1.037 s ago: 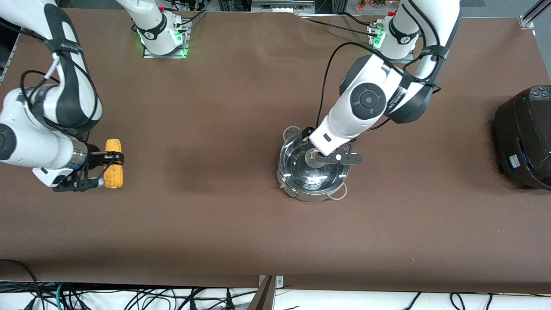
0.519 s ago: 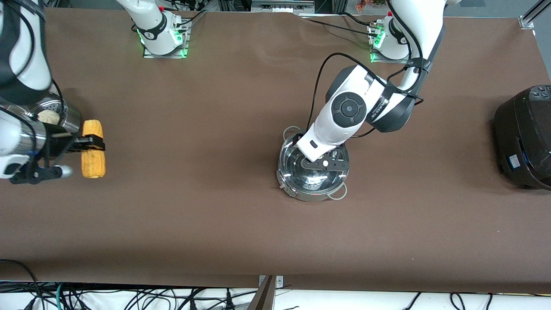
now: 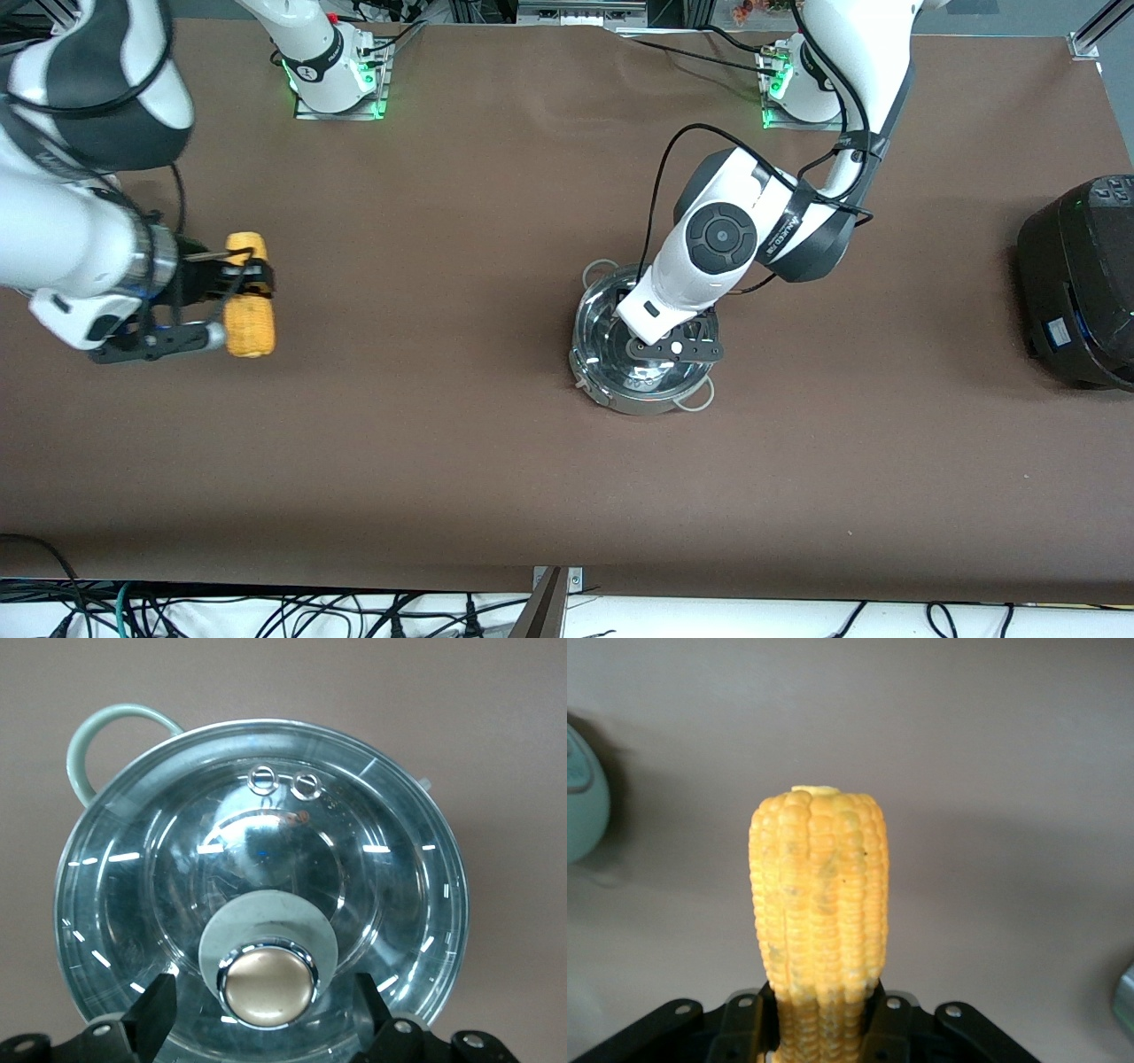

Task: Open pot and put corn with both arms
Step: 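Lift the corn with the right gripper while the left gripper grips the knob, then carry the corn toward the pot while the left gripper sets the lid aside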

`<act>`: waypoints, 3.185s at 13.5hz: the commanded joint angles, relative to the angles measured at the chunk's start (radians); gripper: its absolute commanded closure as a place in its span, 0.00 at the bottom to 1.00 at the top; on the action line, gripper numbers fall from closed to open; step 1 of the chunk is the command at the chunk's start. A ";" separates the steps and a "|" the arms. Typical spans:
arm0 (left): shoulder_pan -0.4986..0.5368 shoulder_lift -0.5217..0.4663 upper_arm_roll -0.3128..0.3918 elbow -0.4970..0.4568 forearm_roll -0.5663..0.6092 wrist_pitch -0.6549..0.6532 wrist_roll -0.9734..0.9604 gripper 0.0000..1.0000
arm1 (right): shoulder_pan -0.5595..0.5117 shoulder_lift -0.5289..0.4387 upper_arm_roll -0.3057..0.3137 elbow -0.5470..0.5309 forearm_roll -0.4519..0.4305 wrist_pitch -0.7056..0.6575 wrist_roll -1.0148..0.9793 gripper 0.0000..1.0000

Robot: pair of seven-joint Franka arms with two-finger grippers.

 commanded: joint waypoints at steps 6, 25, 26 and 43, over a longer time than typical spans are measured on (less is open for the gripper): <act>-0.022 0.039 0.020 0.035 0.025 0.036 -0.004 0.24 | 0.050 0.017 -0.001 0.035 -0.018 0.027 0.077 1.00; -0.008 -0.035 0.020 0.033 0.022 -0.118 -0.008 1.00 | 0.051 0.019 -0.001 0.035 -0.013 0.035 0.081 1.00; 0.009 -0.058 0.020 0.030 0.019 -0.138 -0.007 1.00 | 0.051 0.019 -0.001 0.035 -0.013 0.036 0.081 1.00; 0.471 -0.259 0.112 -0.439 0.025 0.091 0.772 1.00 | 0.473 0.263 0.000 0.065 -0.013 0.699 0.817 1.00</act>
